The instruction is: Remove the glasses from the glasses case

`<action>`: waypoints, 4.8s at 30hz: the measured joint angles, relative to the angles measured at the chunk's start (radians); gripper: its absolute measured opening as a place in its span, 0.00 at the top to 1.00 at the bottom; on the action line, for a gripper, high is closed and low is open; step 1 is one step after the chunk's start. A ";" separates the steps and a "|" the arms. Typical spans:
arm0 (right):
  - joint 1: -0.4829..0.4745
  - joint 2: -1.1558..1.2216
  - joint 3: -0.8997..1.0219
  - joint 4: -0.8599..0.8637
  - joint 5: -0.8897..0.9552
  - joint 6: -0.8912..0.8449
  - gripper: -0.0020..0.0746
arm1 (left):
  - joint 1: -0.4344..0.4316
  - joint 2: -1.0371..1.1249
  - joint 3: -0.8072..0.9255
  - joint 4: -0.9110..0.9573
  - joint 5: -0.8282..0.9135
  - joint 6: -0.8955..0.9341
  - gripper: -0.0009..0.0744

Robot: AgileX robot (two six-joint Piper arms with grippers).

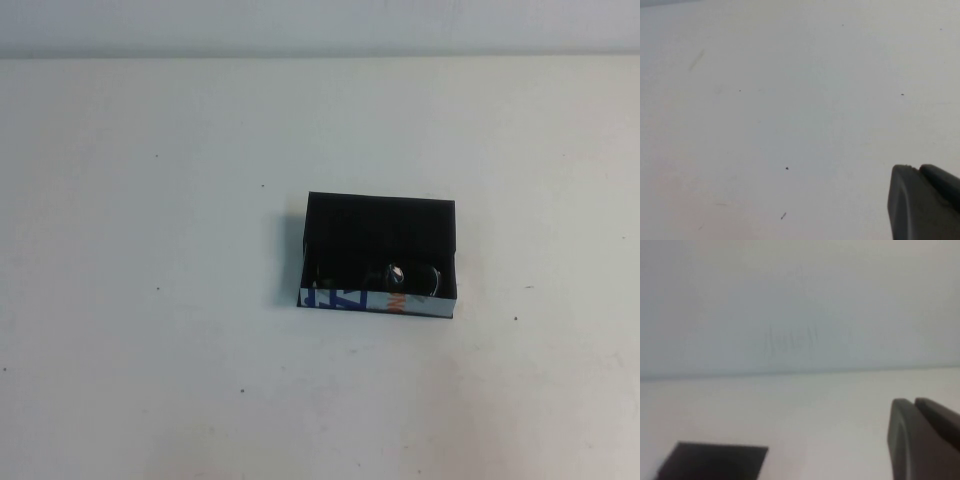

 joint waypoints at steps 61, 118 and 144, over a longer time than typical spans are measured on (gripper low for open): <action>0.418 1.872 -1.350 0.133 0.780 -1.112 0.55 | 0.000 0.000 0.000 0.000 0.000 0.000 0.99; 0.163 1.329 -0.431 0.125 0.361 0.107 0.92 | 0.000 0.000 0.000 0.000 0.000 0.000 0.99; 0.197 0.876 -0.288 0.049 0.107 0.107 0.80 | 0.000 0.000 0.000 0.000 0.000 0.000 0.99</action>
